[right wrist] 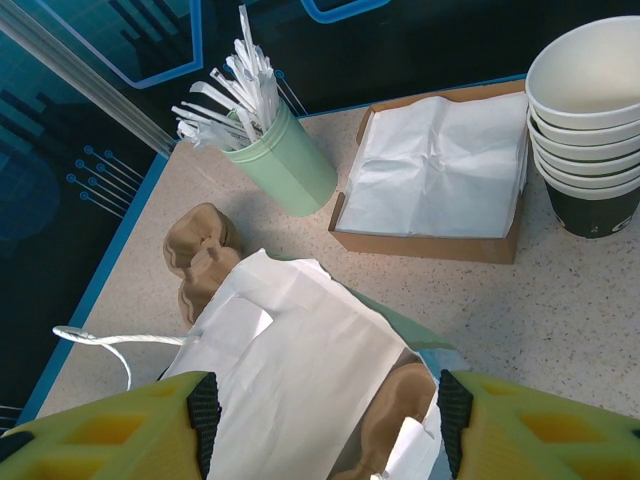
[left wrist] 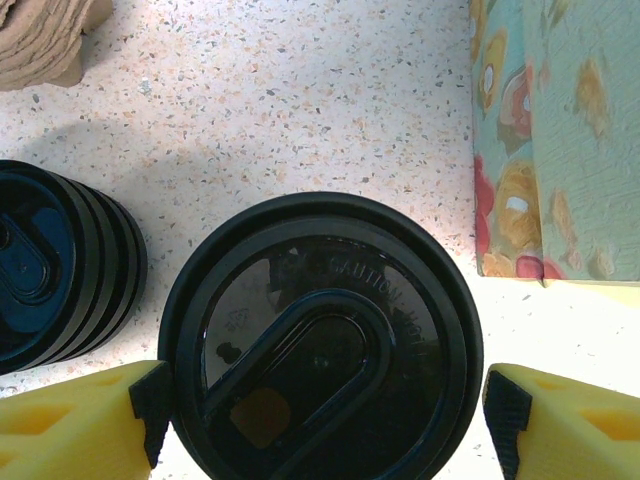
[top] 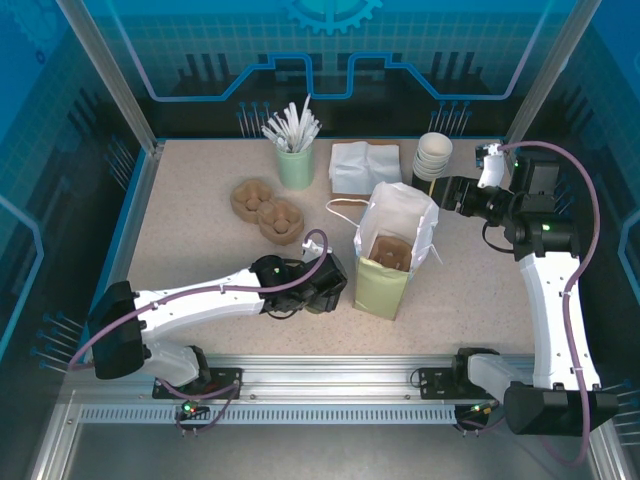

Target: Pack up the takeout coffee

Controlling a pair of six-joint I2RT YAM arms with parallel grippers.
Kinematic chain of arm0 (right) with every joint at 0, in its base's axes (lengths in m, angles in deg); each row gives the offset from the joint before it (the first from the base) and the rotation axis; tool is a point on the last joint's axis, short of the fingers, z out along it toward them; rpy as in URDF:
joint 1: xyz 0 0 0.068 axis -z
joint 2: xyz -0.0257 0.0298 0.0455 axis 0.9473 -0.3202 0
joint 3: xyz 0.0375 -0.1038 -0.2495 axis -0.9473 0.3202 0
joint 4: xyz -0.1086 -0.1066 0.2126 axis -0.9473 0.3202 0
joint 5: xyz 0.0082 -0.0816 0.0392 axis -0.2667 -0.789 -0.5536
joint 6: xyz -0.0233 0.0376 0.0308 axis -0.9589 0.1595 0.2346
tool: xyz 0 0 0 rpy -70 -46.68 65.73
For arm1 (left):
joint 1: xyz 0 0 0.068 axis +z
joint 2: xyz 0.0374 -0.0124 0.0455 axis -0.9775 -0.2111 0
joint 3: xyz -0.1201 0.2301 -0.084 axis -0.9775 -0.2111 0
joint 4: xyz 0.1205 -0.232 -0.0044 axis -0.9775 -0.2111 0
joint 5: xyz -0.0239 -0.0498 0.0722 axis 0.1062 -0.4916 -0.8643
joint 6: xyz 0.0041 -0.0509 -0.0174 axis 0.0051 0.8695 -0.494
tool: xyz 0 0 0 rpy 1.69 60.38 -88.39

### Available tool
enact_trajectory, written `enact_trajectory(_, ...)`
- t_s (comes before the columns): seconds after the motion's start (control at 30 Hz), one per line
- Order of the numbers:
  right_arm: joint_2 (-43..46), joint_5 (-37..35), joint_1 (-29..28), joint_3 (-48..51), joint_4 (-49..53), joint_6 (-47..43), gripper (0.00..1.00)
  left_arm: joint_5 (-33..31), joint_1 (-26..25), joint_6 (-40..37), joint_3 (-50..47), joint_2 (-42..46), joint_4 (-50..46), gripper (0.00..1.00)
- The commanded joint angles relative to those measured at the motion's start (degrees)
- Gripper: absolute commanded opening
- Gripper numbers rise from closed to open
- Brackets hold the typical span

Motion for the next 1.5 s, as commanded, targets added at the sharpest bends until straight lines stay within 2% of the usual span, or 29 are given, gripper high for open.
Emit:
enact_trajectory(0.0,0.3,1.4,1.1,0.4,0.4,-0.2,0.62,-0.5,0.3,-0.1,0.8,-1.1,-0.3,0.81)
enact_trajectory(0.13,0.1,1.4,1.1,0.5,0.4,-0.1,0.62,0.3,0.4,0.4,0.4,-1.9,-0.1,0.77)
enact_trajectory(0.4,0.0,1.6,1.2,0.5,0.6,-0.4,0.62,1.6,0.4,1.4,-0.3,-3.9,-0.3,0.77)
enact_trajectory(0.97,0.4,2.1,1.2,0.3,0.8,-0.2,0.62,3.0,1.9,1.6,-2.2,-4.1,1.8,0.82)
enact_trajectory(1.27,0.3,2.4,1.3,0.3,1.0,-0.5,0.62,5.8,2.4,1.4,-2.5,-6.4,2.4,0.80)
enact_trajectory(1.47,-0.4,2.9,1.3,-0.6,1.0,-0.6,0.62,6.3,2.3,0.9,-2.3,-7.3,2.2,0.75)
